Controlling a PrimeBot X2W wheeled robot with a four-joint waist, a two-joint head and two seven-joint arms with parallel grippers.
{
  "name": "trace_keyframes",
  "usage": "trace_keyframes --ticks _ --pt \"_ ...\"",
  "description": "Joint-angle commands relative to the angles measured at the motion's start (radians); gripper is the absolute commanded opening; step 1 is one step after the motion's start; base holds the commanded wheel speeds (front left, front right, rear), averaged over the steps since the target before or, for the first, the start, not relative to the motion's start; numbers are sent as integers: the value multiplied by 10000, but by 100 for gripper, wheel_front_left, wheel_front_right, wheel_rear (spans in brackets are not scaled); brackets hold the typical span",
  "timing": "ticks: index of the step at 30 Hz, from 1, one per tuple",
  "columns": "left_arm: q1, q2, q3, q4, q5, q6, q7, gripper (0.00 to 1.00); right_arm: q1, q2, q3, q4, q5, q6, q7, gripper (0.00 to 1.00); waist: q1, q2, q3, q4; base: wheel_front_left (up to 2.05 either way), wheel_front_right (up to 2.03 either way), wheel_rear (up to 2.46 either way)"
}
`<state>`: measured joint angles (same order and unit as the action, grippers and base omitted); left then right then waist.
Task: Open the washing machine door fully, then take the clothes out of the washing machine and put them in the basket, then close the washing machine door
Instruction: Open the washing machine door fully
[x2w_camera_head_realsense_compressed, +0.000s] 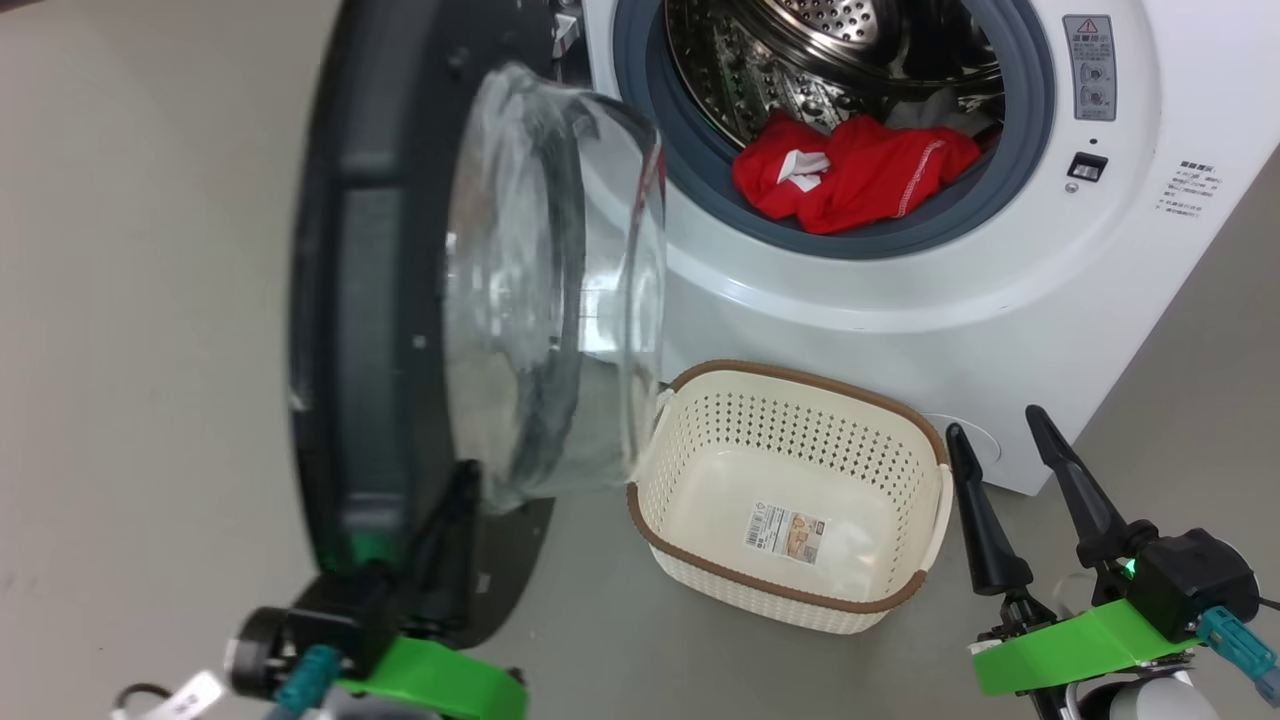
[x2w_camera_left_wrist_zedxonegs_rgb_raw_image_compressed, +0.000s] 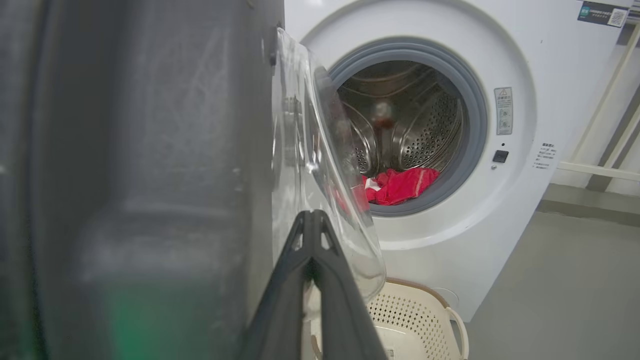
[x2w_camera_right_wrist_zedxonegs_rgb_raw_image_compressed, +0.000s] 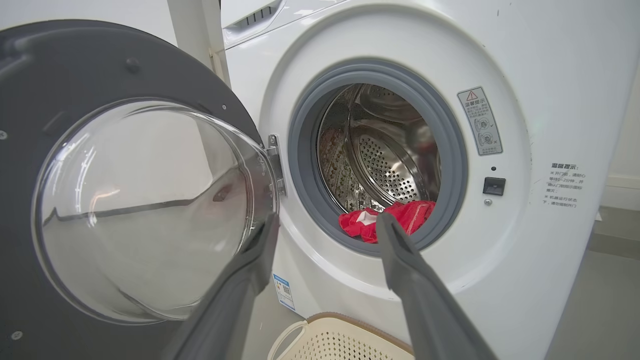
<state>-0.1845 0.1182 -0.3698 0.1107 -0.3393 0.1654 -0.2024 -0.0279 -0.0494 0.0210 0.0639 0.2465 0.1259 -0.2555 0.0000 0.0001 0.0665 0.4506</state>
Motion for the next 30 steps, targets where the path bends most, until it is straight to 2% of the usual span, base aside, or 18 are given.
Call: trace_keyframes --ticks 1,21,30 --pt "-256 289 567 -153 -98 165 -30 0 -252 -9 269 -281 36 48 -63 100 0 -1 32 -17 0 0 0" --pt "-134 896 1903 78 -404 778 -417 0 -250 -8 267 -220 -153 48 -63 100 0 -1 78 10 0 0 0" --pt "-202 850 2267 396 -505 838 -538 0 -208 -8 324 -197 -275 48 -63 100 0 -1 93 144 0 0 0"
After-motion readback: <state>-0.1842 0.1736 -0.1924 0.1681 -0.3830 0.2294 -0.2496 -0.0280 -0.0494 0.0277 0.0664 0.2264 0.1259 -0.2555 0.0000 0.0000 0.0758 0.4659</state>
